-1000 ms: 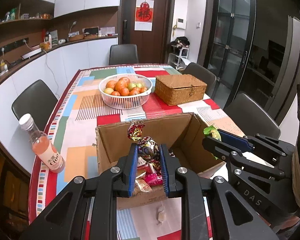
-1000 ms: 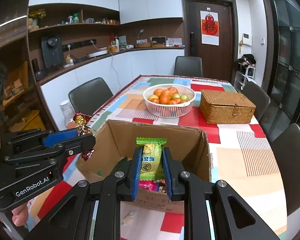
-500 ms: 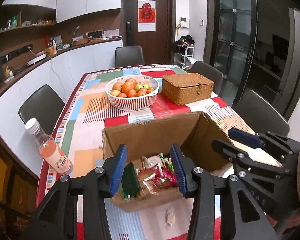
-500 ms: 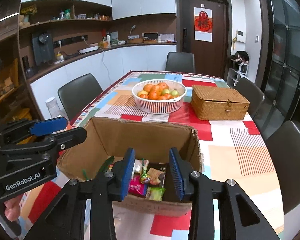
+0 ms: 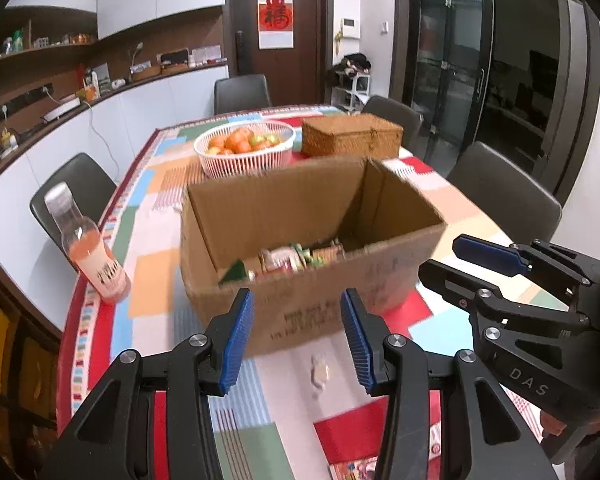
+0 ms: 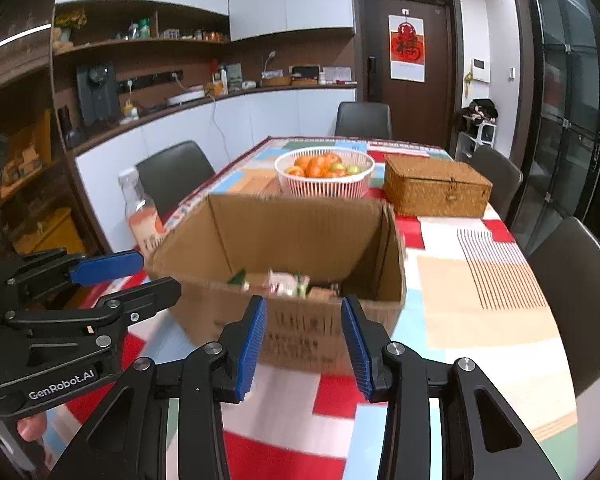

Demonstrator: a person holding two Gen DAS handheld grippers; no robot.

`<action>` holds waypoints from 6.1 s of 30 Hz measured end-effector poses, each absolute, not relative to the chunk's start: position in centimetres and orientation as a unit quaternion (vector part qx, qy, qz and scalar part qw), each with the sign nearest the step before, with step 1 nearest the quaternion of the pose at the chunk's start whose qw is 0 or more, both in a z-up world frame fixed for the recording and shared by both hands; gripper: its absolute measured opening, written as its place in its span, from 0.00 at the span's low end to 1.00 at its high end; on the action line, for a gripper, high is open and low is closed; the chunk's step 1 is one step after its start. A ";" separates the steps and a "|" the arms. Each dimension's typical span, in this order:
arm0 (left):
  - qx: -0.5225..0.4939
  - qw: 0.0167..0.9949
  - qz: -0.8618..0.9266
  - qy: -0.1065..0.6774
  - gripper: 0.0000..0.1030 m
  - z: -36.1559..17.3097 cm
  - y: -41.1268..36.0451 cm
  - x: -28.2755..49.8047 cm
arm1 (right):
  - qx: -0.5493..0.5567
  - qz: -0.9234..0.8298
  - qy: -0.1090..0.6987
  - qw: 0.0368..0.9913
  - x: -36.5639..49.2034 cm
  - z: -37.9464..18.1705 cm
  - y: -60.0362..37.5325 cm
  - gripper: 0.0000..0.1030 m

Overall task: Organize snacks
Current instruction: 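Grasp white wrapped candy with left gripper while right gripper grasps pink Lotso candy bag, then carry the white candy and pink bag over the cardboard box, then open both grippers to release the candy and bag into the box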

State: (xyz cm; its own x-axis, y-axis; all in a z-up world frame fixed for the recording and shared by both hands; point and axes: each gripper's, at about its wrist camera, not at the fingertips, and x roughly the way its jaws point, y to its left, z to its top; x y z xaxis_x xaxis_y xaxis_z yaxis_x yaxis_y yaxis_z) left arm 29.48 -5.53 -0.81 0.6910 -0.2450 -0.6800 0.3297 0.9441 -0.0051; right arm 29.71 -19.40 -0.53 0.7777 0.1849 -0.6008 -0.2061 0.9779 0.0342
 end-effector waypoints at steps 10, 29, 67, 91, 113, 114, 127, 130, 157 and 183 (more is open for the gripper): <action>0.054 0.891 -0.173 0.415 0.43 -6.4 -6.0 28.7 | -0.011 0.105 0.374 0.921 28.2 -5.3 -19.9 0.39; 0.080 0.853 -0.192 0.480 0.35 -14.4 -7.6 31.8 | 0.001 0.101 0.466 0.879 29.1 -12.9 -20.1 0.39; 0.046 0.861 -0.163 0.479 0.18 -12.0 -5.8 24.3 | -0.061 0.202 0.483 0.850 25.8 -11.5 -17.0 0.39; 0.008 0.841 -0.149 0.520 0.18 -14.3 -2.5 19.6 | -0.240 0.295 0.515 0.768 23.1 -15.2 -11.7 0.52; 0.013 0.860 -0.148 0.489 0.18 -12.4 -2.7 20.1 | -0.105 0.236 0.510 0.821 23.4 -14.0 -14.6 0.31; 0.014 0.863 -0.148 0.483 0.18 -12.0 -2.7 20.2 | -0.104 0.230 0.506 0.825 23.3 -13.8 -14.8 0.31; 0.014 0.896 -0.149 0.418 0.18 -7.0 -2.7 21.7 | -0.046 0.181 0.445 0.876 23.9 -9.1 -16.7 0.31; 0.013 0.904 -0.151 0.400 0.18 -5.6 -2.6 22.0 | -0.039 0.178 0.428 0.885 24.0 -7.7 -17.0 0.31; 0.038 0.944 -0.144 0.296 0.18 3.8 -3.1 28.7 | -0.016 0.140 0.293 0.946 29.4 3.1 -18.0 0.31; 0.041 0.918 -0.134 0.371 0.19 1.9 -5.0 39.4 | -0.049 0.109 0.337 0.934 39.6 2.6 -18.1 0.31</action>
